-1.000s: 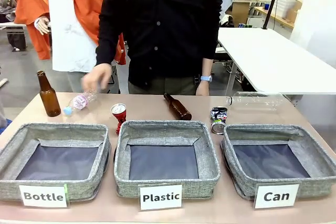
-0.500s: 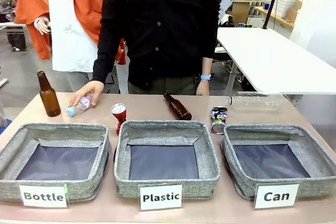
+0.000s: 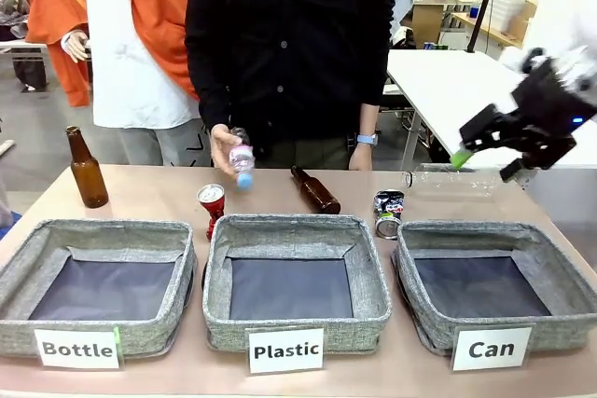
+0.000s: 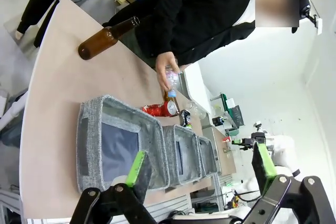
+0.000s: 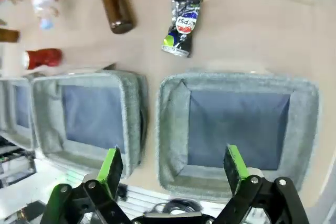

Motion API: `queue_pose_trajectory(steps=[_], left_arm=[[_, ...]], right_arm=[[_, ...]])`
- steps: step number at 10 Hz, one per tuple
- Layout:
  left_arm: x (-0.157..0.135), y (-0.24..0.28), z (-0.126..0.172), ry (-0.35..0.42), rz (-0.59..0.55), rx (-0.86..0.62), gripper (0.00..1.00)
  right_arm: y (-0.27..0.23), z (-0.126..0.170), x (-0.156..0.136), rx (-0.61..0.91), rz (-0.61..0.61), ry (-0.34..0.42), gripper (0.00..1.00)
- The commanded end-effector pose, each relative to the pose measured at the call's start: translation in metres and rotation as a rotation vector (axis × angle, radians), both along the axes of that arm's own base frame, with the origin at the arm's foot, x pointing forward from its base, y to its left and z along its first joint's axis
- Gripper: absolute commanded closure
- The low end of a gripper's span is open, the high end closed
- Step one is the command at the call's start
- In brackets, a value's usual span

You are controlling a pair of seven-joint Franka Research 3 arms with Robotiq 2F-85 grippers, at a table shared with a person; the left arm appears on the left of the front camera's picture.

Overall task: Sort the can waste into the basket.
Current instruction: Pick up the can waste from the table and place it in the right Fabric basket.

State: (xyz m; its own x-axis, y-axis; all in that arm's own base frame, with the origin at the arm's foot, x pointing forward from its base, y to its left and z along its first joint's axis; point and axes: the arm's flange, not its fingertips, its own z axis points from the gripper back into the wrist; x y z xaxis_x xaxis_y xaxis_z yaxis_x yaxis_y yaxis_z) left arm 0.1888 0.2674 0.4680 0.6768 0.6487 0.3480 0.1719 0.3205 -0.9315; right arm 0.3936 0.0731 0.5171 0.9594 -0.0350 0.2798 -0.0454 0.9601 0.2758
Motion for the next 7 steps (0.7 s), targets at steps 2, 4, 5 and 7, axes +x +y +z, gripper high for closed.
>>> queue_pose_trajectory(steps=[2,4,5,7], left_arm=[[0.000,0.001,0.002,-0.033,0.001,-0.002,0.00],[0.000,0.001,0.002,-0.033,0.001,-0.002,0.00],[0.000,0.001,0.002,-0.033,0.001,-0.002,0.00],[0.000,0.001,0.002,-0.033,0.001,-0.002,0.00]], right_arm=[[0.000,0.000,0.000,0.000,0.000,0.000,0.00],[0.000,0.002,0.000,-0.048,0.021,-0.024,0.00],[0.012,-0.001,0.013,-0.089,0.008,-0.032,0.00],[0.035,-0.018,0.080,-0.078,0.051,0.049,0.00]])
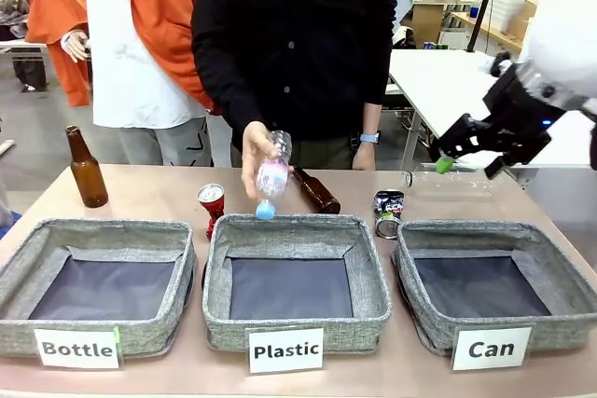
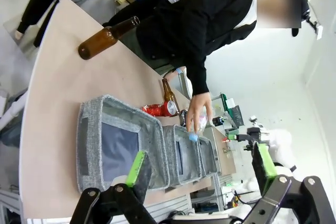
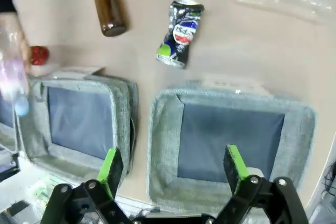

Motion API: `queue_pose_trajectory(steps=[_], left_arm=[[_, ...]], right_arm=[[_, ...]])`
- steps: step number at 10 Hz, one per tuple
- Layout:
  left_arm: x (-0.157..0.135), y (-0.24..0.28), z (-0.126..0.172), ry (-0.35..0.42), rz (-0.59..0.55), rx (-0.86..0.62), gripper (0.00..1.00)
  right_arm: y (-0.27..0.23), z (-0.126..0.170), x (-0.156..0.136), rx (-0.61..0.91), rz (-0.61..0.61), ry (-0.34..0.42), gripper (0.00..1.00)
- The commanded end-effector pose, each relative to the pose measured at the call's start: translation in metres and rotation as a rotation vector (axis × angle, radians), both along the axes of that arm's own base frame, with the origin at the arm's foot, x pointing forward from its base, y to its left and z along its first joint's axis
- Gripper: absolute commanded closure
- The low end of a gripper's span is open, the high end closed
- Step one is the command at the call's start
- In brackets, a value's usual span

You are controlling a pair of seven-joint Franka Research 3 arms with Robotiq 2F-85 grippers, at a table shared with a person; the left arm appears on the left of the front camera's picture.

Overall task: Sort the can waste into the basket.
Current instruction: Pick up the can waste from the table and place it in the right Fabric basket.

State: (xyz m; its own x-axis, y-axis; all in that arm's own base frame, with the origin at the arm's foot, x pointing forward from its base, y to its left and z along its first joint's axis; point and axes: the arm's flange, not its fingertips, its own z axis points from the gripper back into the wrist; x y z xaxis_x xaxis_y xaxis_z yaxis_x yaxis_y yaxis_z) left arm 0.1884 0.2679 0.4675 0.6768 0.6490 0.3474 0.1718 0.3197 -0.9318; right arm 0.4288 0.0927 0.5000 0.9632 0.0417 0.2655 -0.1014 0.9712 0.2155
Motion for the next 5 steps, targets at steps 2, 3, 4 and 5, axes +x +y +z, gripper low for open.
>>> queue_pose_trajectory(steps=[2,3,4,5], left_arm=[[0.000,0.000,0.002,-0.033,0.001,-0.002,0.00],[0.000,0.000,0.002,-0.033,0.001,-0.002,0.00],[0.000,0.000,0.002,-0.033,0.001,-0.002,0.00],[0.000,0.000,0.002,-0.033,0.001,-0.002,0.00]], right_arm=[[0.029,-0.024,0.097,-0.022,-0.027,0.097,0.00],[0.034,-0.044,0.118,-0.029,-0.032,0.139,0.00],[0.041,-0.063,0.129,-0.039,-0.030,0.197,0.00],[0.042,-0.079,0.139,-0.025,-0.037,0.244,0.00]])
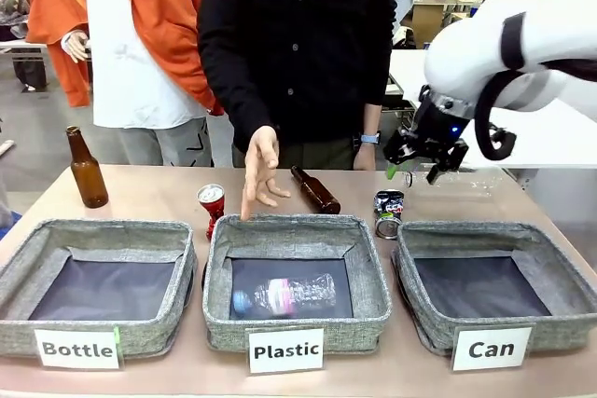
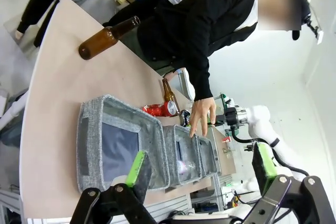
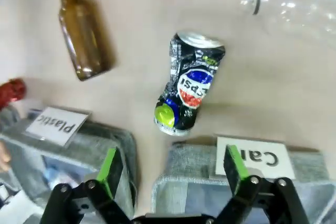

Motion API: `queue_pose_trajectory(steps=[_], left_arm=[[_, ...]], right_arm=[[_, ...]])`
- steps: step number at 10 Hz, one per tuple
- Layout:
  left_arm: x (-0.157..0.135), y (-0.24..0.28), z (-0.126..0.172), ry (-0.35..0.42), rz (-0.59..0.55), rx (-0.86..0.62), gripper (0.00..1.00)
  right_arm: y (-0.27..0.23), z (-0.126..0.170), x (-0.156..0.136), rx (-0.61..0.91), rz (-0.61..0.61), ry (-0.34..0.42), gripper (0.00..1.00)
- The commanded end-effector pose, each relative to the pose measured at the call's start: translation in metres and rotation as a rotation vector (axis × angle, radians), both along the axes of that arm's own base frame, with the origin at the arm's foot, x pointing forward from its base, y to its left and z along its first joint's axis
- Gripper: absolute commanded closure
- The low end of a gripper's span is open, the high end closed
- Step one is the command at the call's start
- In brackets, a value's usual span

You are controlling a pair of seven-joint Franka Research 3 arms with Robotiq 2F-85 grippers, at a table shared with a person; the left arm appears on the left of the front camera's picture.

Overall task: Sort the can waste into the basket.
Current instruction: Pick up the can waste from the table and place it in the right Fabric basket.

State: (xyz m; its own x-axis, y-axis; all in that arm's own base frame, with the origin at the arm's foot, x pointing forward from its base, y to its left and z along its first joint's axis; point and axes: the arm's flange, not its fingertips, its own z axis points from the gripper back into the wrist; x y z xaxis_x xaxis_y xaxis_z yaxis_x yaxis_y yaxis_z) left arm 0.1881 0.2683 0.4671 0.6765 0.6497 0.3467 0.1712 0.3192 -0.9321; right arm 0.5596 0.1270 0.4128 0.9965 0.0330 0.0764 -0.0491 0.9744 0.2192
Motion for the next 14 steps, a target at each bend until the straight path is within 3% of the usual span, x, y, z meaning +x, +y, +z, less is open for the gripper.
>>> queue_pose_trajectory(steps=[1,7,12,13,14], left_arm=[[0.001,0.000,0.002,-0.033,0.000,-0.001,0.00],[0.001,0.000,0.002,-0.033,0.000,-0.001,0.00],[0.001,0.000,0.002,-0.033,0.000,-0.001,0.00],[0.001,0.000,0.002,-0.033,0.000,-0.001,0.00],[0.001,0.000,0.002,-0.033,0.000,-0.001,0.00]], right_arm=[[0.008,-0.008,0.016,-0.057,-0.085,0.071,0.00],[0.022,-0.098,0.052,-0.093,-0.262,0.090,0.00],[0.035,-0.116,0.055,-0.152,-0.273,0.074,0.00],[0.036,-0.116,0.053,-0.161,-0.264,0.080,0.60],[0.035,-0.116,0.052,-0.162,-0.261,0.095,0.59]])
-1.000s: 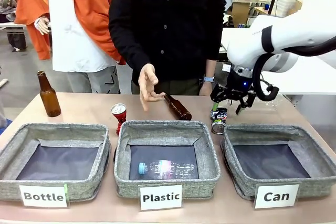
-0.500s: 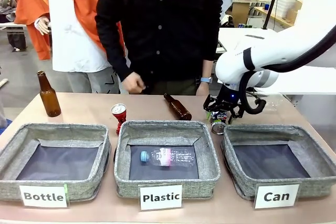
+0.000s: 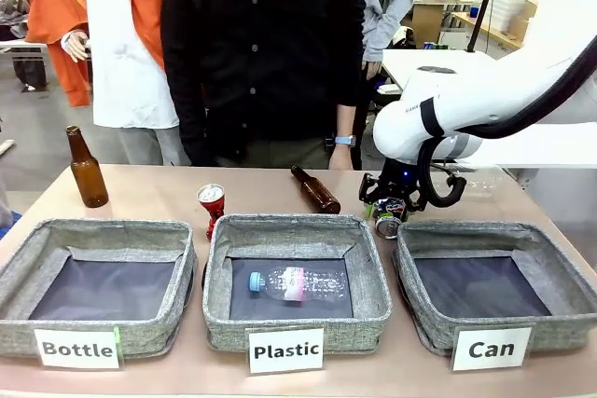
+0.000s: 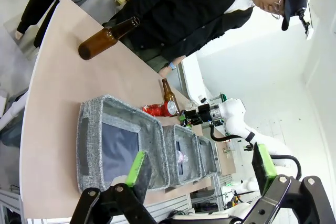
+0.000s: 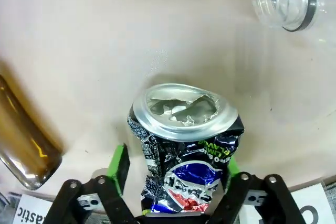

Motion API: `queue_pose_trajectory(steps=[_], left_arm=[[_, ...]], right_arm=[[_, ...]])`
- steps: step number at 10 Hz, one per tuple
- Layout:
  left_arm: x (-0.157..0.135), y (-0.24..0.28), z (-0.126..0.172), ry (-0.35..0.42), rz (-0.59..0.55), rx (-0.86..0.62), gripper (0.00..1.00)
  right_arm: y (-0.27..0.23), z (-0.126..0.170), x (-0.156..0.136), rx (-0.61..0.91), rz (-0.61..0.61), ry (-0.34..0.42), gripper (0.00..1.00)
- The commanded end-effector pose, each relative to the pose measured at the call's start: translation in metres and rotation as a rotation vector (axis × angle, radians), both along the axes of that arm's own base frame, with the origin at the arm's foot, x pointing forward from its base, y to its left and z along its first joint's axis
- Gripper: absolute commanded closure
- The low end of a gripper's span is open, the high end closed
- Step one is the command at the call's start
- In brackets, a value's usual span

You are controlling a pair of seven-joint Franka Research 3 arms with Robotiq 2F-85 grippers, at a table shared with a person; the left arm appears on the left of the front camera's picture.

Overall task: Sort the can waste into the basket.
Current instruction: Pick up the can waste from the table and place it in the right Fabric basket.

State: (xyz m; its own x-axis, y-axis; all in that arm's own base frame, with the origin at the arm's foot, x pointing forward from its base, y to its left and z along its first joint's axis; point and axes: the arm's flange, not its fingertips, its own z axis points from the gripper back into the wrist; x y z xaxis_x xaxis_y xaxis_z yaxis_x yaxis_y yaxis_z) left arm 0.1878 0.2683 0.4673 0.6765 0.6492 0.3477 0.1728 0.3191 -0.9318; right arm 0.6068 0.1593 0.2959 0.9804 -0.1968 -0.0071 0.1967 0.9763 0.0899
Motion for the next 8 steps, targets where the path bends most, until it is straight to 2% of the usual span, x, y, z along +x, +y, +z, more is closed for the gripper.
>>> queue_pose_trajectory(steps=[1,2,3,7,8], left_arm=[[0.0009,0.0001,0.0023,-0.032,0.001,-0.001,0.00],[0.0009,0.0001,0.0023,-0.032,0.001,-0.001,0.00],[0.0009,0.0001,0.0023,-0.032,0.001,-0.001,0.00],[0.0009,0.0001,0.0023,-0.032,0.001,-0.001,0.00],[0.0009,0.0001,0.0023,-0.032,0.001,-0.001,0.00]], right_arm=[[0.0028,0.0010,0.0043,-0.044,-0.025,0.008,1.00],[0.0032,0.0012,0.0048,-0.051,-0.026,0.016,0.64],[0.0039,0.0004,0.0061,-0.071,-0.033,0.034,1.00],[0.0041,0.0028,0.0047,-0.070,-0.007,0.061,1.00],[0.0043,0.0083,0.0034,-0.063,0.004,0.047,1.00]])
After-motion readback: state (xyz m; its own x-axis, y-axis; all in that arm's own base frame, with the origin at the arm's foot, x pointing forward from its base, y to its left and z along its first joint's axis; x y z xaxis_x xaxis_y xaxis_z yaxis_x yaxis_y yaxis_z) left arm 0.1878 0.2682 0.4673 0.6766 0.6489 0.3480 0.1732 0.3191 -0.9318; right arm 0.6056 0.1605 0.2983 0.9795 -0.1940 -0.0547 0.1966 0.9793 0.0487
